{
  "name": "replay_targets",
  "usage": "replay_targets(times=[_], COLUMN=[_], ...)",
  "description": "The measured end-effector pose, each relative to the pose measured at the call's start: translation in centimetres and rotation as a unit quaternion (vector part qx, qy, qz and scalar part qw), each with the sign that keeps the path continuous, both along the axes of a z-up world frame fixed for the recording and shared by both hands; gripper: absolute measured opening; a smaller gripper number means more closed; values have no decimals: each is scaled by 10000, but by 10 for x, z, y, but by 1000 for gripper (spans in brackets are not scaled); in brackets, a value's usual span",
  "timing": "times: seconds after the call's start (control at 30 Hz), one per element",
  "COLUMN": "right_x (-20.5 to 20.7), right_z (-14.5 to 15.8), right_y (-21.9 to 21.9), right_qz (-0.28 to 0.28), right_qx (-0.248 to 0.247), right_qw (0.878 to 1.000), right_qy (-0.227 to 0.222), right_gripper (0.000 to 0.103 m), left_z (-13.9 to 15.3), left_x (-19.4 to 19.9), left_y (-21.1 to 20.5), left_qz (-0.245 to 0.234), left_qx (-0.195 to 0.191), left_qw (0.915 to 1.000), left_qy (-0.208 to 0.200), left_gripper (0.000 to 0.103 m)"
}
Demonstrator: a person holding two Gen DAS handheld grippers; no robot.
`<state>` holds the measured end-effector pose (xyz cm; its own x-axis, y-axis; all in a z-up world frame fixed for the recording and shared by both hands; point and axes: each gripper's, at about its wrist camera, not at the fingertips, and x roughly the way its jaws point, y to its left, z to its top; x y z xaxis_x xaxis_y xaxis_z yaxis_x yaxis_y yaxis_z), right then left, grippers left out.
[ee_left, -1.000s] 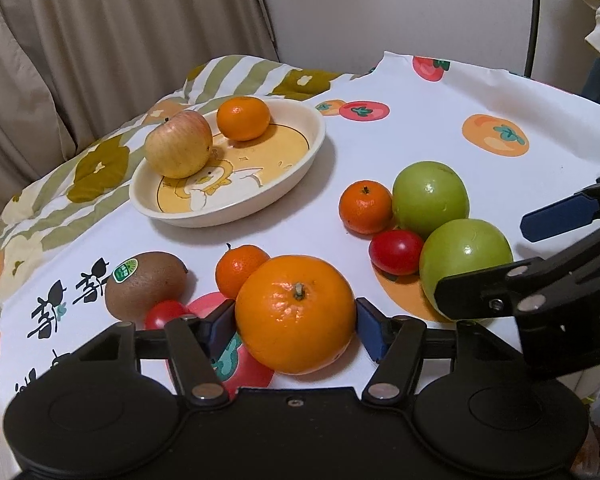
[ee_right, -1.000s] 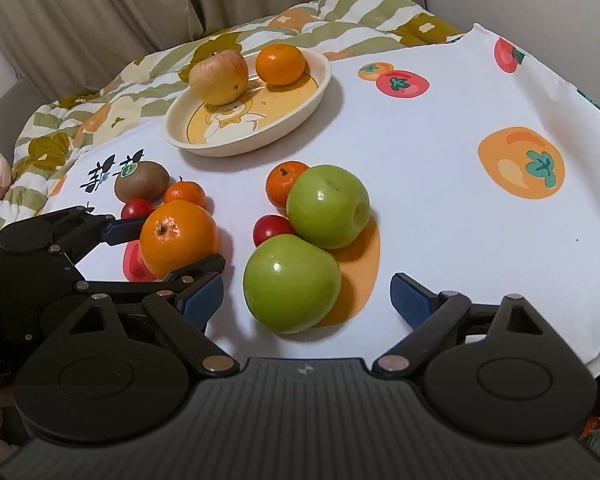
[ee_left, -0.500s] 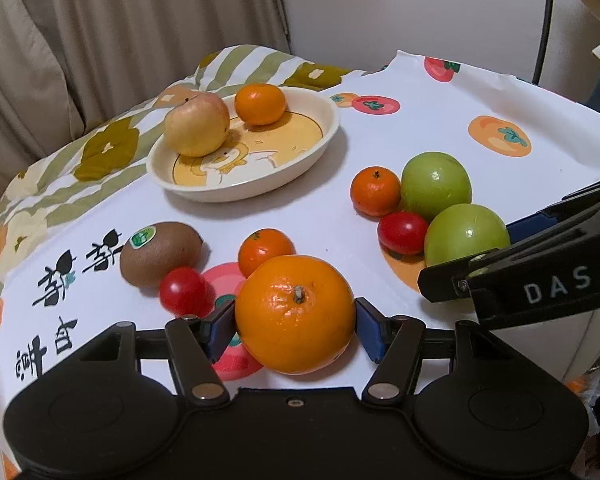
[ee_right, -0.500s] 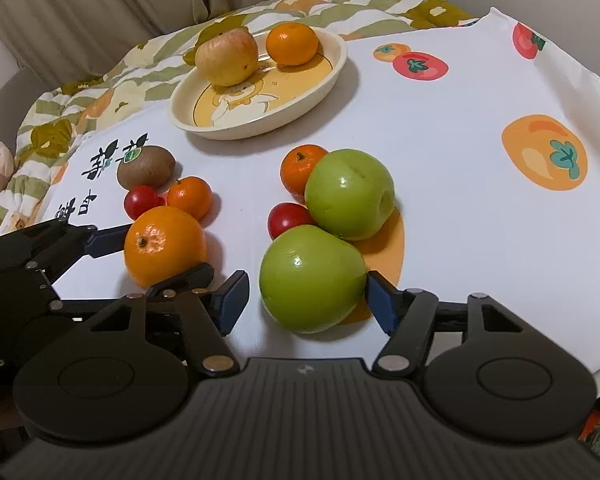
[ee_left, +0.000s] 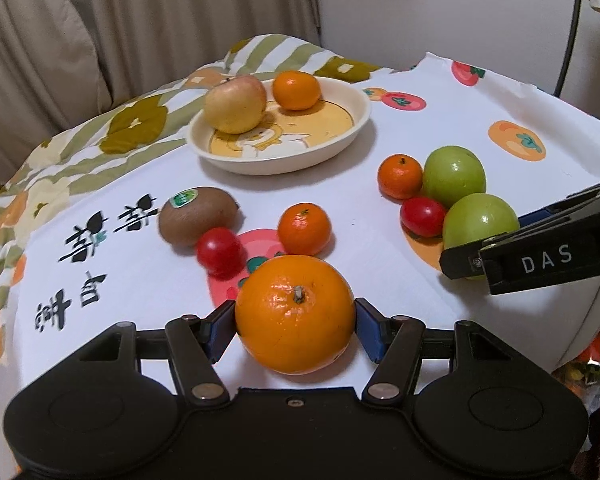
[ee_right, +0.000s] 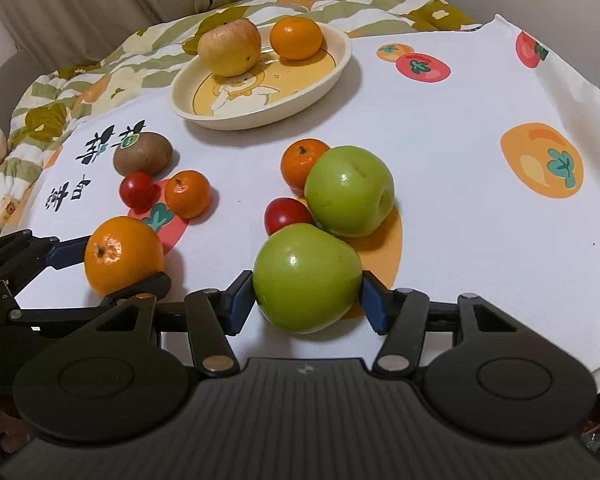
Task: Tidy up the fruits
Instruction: 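Lift and carry the orange and green apple with both tools into the bowl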
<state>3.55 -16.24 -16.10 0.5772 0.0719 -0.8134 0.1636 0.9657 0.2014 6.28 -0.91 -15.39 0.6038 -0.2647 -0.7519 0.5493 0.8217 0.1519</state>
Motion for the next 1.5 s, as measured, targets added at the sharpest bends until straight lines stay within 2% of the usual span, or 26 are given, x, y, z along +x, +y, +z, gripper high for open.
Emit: replay_targets(times=[0.2,0.43,0.67,0.83,0.93,1.1,1.5], right_x=[-9,-15,-4,17,34,70,161], right_z=[18,59,102,121,125,125,100], right_y=[4,3,-5,-20,-29,-44,-76], right_qz=[91,224,577,879,1074,1418,1926], right_qx=[-17,-88,-176,-210,-201,-271,-290], right_qw=[9999,9990,9960,9925,9904,9859,9791], right_qy=[-108,-386,-665,-819,-846,-844,-591], right_gripper=[71,71,71,71,71,71,71], left_z=[18,54,89,108,114,116,90], left_x=[-10,-23,-22,-9,3,34,108], left_y=[9,16,15,4,-5,-21,-61], left_qz=[192,483,818,992,1146,1358,1660], left_qx=[-29,-141,-385,-444,-449,-670,-572], left_qw=[9998,9984,9951,9927,9910,9879,9845], left_qy=[-96,-272,-412,-523,-529,-333,-45], left_gripper=[66,66,66,66,66,66,66])
